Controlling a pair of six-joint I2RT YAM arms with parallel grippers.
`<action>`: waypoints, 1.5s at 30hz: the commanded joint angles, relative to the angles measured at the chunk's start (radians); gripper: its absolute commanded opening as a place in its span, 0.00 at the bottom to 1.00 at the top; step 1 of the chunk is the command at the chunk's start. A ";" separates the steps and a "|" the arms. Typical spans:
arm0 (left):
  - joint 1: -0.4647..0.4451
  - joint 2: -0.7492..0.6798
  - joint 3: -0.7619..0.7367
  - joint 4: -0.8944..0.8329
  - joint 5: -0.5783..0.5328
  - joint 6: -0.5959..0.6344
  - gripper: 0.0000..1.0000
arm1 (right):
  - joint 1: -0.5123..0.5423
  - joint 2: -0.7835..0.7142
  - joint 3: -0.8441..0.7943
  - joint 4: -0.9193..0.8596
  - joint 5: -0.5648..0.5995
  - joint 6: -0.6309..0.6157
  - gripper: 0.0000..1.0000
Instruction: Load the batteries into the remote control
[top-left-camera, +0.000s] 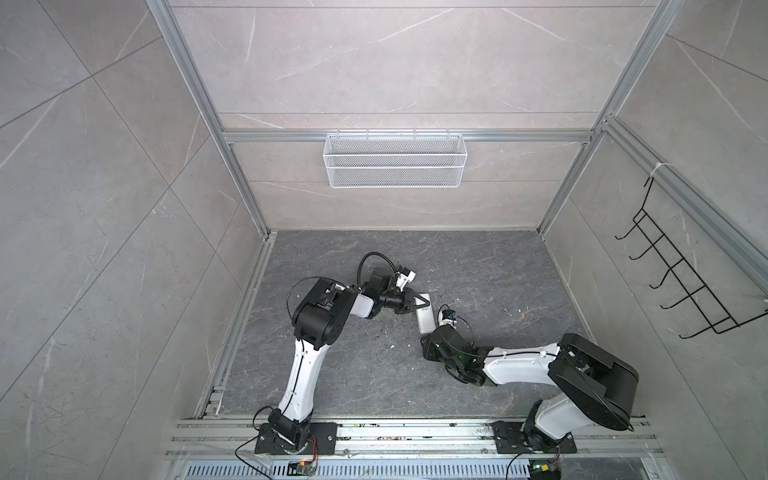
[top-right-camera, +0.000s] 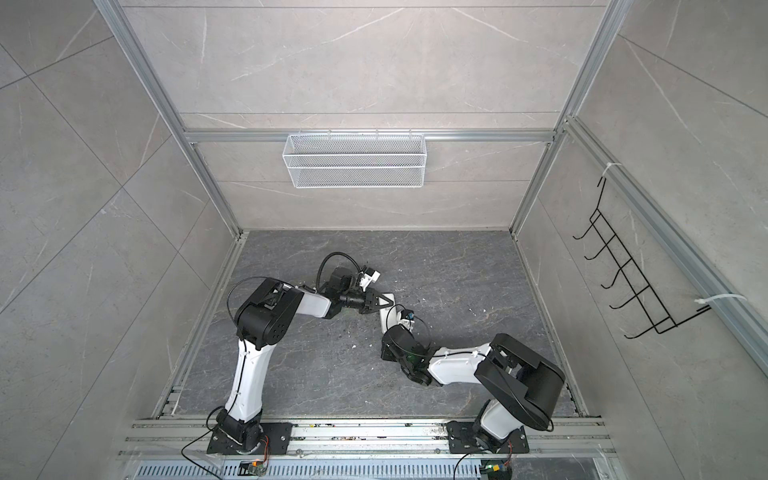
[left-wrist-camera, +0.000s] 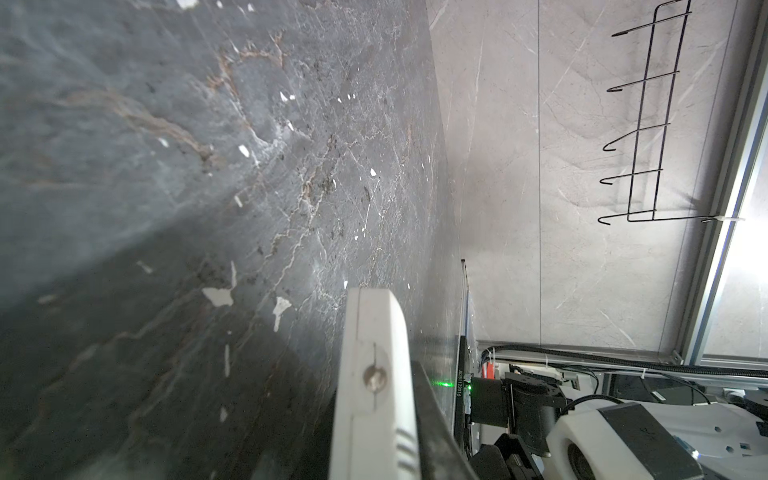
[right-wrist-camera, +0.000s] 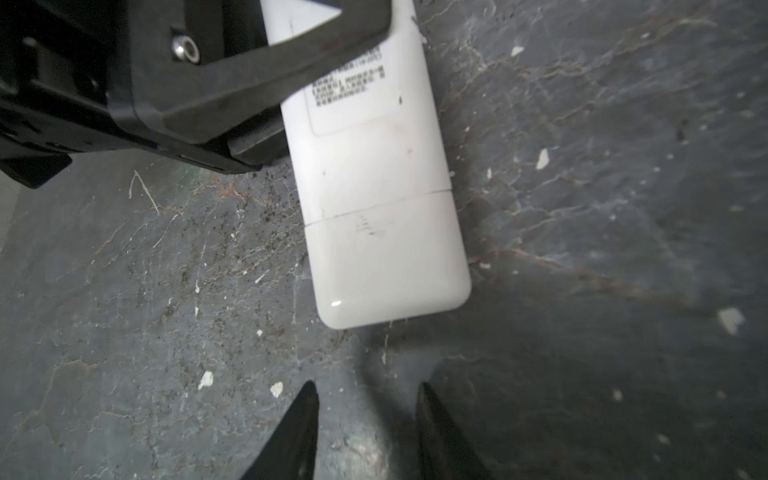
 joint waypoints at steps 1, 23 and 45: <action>-0.008 -0.022 -0.022 -0.053 -0.014 0.070 0.00 | -0.011 0.005 0.036 -0.032 0.008 -0.015 0.37; 0.084 -0.092 -0.233 0.780 -0.341 -0.953 0.00 | -0.254 -0.316 0.167 -0.266 -0.304 0.217 0.40; 0.097 -0.189 -0.285 0.802 -0.418 -1.066 0.00 | -0.295 -0.059 0.303 0.036 -0.381 0.460 0.58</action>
